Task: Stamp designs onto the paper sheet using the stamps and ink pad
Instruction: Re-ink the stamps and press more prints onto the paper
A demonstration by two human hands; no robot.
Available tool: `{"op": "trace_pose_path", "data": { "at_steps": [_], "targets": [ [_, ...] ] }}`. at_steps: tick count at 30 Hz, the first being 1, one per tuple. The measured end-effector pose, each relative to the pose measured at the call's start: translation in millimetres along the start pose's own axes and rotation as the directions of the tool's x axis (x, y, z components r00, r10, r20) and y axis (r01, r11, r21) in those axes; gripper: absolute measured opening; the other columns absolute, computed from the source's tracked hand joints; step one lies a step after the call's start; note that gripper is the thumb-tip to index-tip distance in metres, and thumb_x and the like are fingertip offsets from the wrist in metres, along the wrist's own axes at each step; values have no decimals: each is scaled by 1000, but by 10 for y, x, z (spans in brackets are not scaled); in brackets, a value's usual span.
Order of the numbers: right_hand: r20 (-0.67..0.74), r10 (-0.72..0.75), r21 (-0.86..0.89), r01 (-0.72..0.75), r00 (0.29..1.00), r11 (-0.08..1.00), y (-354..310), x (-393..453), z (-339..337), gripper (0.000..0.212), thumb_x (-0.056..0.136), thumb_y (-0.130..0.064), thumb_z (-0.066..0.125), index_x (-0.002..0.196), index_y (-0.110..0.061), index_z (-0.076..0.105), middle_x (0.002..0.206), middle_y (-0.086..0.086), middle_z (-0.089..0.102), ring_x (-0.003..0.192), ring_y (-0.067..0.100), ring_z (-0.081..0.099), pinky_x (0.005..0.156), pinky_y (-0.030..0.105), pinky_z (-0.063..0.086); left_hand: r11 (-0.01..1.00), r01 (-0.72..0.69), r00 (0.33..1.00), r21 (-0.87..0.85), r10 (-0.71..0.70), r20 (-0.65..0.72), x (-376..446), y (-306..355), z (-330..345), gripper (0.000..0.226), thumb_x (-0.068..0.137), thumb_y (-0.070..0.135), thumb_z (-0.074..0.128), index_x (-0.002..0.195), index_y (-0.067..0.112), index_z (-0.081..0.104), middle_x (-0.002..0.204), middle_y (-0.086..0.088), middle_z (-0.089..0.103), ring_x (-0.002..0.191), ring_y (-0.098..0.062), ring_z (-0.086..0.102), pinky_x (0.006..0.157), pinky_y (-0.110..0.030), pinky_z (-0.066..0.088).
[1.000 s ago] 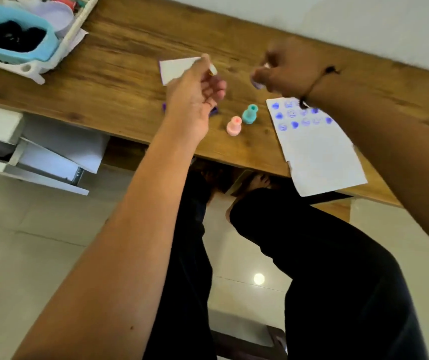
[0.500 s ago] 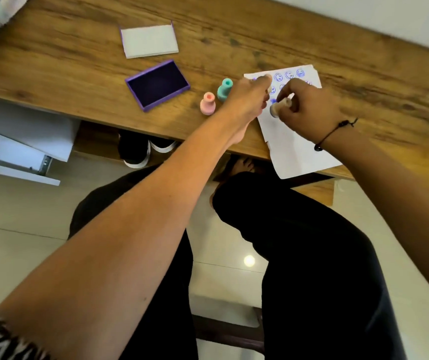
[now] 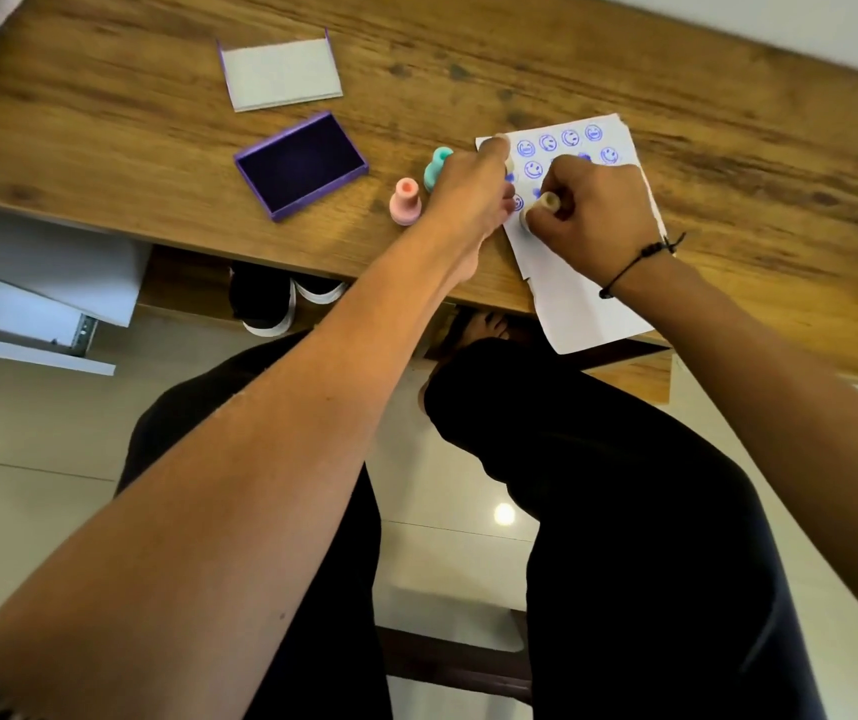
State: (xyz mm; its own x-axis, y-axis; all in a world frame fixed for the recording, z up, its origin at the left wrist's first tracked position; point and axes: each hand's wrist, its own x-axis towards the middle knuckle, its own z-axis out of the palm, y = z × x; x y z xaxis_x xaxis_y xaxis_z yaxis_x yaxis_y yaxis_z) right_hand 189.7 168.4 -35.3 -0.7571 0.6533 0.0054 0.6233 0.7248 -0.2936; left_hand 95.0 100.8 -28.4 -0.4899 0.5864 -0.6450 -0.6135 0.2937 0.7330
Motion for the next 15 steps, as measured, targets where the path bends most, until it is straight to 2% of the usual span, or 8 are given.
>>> {"op": "trace_pose_path", "data": {
  "at_steps": [5, 8, 10, 12, 15],
  "targets": [
    [41, -31, -30, 32, 999, 999, -24, 11, 53, 21, 86, -15, 49, 96, 0, 59, 90, 24, 66, 81, 37, 55, 64, 29, 30, 999, -3, 1000, 38, 4, -13, 4, 0, -11, 27, 95, 24, 40, 72, 11, 48, 93, -14, 59, 86, -21, 59, 88, -30, 52],
    [136, -36, -92, 48, 990, 995, -62, 43, 64, 20, 89, -15, 45, 99, -1, 54, 93, 28, 62, 76, 34, 48, 60, 33, 28, 999, -8, 1000, 42, 9, -10, -7, 14, -7, 29, 93, 21, 40, 68, 10, 48, 78, -11, 56, 74, -21, 56, 82, -32, 51],
    [191, -49, -134, 76, 980, 988, -73, 75, 51, 20, 88, -14, 44, 102, -2, 52, 94, 30, 60, 80, 38, 51, 55, 33, 27, 999, -5, 1000, 39, 5, -1, -29, 38, 2, 30, 93, 19, 40, 65, 10, 46, 70, -9, 53, 69, -21, 53, 76, -31, 48],
    [226, -68, -182, 111, 972, 977, -80, 99, 52, 25, 88, -16, 44, 110, -7, 51, 97, 29, 61, 83, 41, 54, 58, 34, 30, 999, 10, 1000, 37, -10, 11, -44, 58, 5, 28, 93, 19, 39, 67, 10, 47, 71, -9, 53, 72, -22, 52, 75, -31, 45],
    [254, -80, -206, 135, 964, 969, -78, 100, 90, 36, 89, -20, 42, 124, -17, 48, 97, 23, 64, 73, 31, 46, 61, 33, 33, 999, 32, 999, 36, -32, 18, -60, 77, 18, 26, 93, 20, 37, 72, 11, 50, 77, -8, 55, 79, -22, 54, 77, -31, 45]
  ]
}}
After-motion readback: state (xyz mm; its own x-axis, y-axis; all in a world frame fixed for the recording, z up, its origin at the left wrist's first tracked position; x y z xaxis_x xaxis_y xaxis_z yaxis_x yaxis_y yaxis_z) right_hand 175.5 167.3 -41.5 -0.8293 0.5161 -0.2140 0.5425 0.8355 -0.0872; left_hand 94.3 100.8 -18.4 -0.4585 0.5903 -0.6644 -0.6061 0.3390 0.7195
